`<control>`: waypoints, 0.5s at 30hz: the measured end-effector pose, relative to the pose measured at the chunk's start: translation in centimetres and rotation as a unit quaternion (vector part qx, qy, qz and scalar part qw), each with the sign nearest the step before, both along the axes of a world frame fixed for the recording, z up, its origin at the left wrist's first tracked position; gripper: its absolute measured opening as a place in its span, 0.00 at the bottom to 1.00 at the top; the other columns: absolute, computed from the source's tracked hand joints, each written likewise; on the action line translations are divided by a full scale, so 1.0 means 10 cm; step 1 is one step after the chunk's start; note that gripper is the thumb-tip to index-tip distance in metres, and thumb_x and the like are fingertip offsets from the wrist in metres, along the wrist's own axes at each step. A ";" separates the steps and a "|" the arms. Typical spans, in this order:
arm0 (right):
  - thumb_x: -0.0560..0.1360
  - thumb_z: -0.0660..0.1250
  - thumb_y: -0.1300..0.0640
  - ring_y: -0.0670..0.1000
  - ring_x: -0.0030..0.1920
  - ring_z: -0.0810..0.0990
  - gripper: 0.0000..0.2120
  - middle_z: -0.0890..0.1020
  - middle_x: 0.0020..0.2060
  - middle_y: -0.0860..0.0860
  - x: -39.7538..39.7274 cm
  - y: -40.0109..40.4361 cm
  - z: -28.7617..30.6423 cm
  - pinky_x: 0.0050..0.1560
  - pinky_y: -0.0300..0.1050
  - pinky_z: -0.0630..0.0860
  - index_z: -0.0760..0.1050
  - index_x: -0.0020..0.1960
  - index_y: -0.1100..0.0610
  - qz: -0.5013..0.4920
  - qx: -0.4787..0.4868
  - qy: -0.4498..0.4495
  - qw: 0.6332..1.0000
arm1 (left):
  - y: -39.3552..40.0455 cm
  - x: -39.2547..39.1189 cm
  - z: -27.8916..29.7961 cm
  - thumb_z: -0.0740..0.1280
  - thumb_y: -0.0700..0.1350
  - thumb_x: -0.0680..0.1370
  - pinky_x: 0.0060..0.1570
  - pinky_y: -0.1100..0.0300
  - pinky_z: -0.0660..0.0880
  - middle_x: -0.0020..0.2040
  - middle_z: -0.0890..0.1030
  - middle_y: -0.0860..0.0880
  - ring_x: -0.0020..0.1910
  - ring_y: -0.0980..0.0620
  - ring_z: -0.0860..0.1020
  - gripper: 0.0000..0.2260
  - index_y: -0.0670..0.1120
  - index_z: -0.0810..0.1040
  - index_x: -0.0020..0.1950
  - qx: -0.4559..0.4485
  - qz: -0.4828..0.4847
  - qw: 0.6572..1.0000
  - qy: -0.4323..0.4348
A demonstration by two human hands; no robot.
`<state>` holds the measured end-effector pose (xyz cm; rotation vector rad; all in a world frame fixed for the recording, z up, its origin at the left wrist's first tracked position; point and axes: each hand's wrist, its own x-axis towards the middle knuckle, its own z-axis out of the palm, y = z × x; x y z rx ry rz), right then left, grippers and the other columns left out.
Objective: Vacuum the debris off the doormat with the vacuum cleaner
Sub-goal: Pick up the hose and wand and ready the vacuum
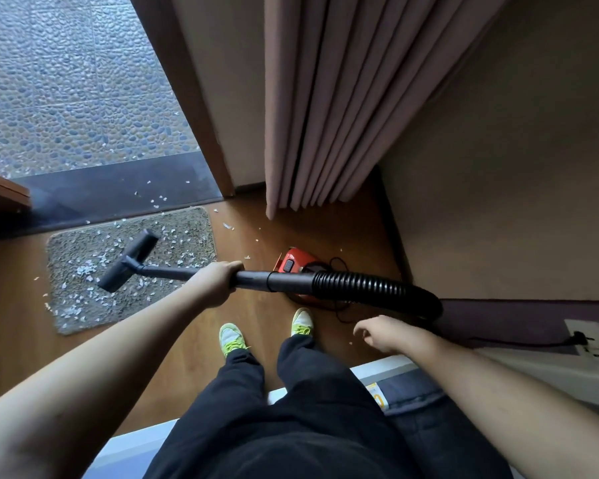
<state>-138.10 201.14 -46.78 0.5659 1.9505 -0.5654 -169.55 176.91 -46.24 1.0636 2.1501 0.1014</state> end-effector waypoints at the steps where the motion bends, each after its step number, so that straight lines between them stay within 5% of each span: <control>1: 0.78 0.58 0.63 0.52 0.61 0.78 0.19 0.79 0.59 0.48 -0.02 0.03 -0.10 0.59 0.43 0.76 0.76 0.65 0.51 -0.043 0.003 -0.020 0.999 | -0.03 0.00 -0.01 0.67 0.39 0.77 0.48 0.53 0.71 0.54 0.80 0.45 0.53 0.41 0.78 0.10 0.44 0.74 0.57 0.000 0.007 1.000 0.001; 3: 0.79 0.57 0.65 0.54 0.55 0.81 0.18 0.80 0.53 0.50 0.25 0.25 -0.23 0.47 0.40 0.78 0.76 0.65 0.56 -0.158 0.018 -0.084 0.984 | -0.08 0.04 -0.02 0.66 0.38 0.77 0.51 0.53 0.72 0.56 0.79 0.45 0.55 0.41 0.78 0.10 0.44 0.73 0.58 -0.002 0.017 1.000 -0.002; 5: 0.82 0.56 0.61 0.56 0.44 0.81 0.16 0.78 0.44 0.54 0.46 0.55 -0.23 0.37 0.42 0.73 0.73 0.67 0.62 -0.394 -0.010 -0.105 0.913 | -0.11 0.11 -0.05 0.65 0.38 0.78 0.51 0.52 0.72 0.56 0.78 0.45 0.56 0.41 0.78 0.10 0.45 0.72 0.58 0.000 0.022 1.000 0.000; 7: 0.84 0.52 0.54 0.60 0.53 0.79 0.16 0.77 0.51 0.61 0.43 0.67 0.02 0.46 0.53 0.75 0.69 0.66 0.61 -0.616 -0.055 -0.072 0.782 | -0.12 0.21 -0.09 0.64 0.37 0.78 0.48 0.52 0.73 0.53 0.76 0.47 0.53 0.42 0.78 0.08 0.46 0.70 0.55 -0.005 0.033 0.999 0.007; 9: 0.84 0.50 0.54 0.64 0.64 0.72 0.15 0.74 0.55 0.63 0.28 0.84 0.16 0.62 0.61 0.69 0.66 0.66 0.59 -0.733 -0.057 -0.005 0.677 | -0.09 0.31 -0.13 0.62 0.36 0.78 0.44 0.53 0.71 0.52 0.75 0.47 0.50 0.42 0.78 0.08 0.47 0.68 0.53 -0.005 0.048 0.999 0.010; 10: 0.84 0.51 0.55 0.63 0.65 0.71 0.15 0.74 0.54 0.62 0.18 0.91 0.20 0.65 0.59 0.68 0.66 0.67 0.59 -0.747 -0.055 0.010 0.662 | -0.07 0.35 -0.15 0.62 0.35 0.78 0.42 0.54 0.69 0.51 0.75 0.47 0.49 0.42 0.78 0.08 0.47 0.68 0.53 -0.004 0.053 0.999 0.010; 15: 0.79 0.60 0.46 0.55 0.46 0.84 0.17 0.83 0.51 0.57 0.00 1.35 -0.09 0.52 0.55 0.80 0.77 0.57 0.59 -0.672 -0.038 0.023 0.739 | -0.04 0.48 -0.23 0.61 0.35 0.77 0.42 0.52 0.71 0.49 0.74 0.47 0.48 0.42 0.78 0.10 0.48 0.67 0.53 -0.021 0.060 0.998 0.004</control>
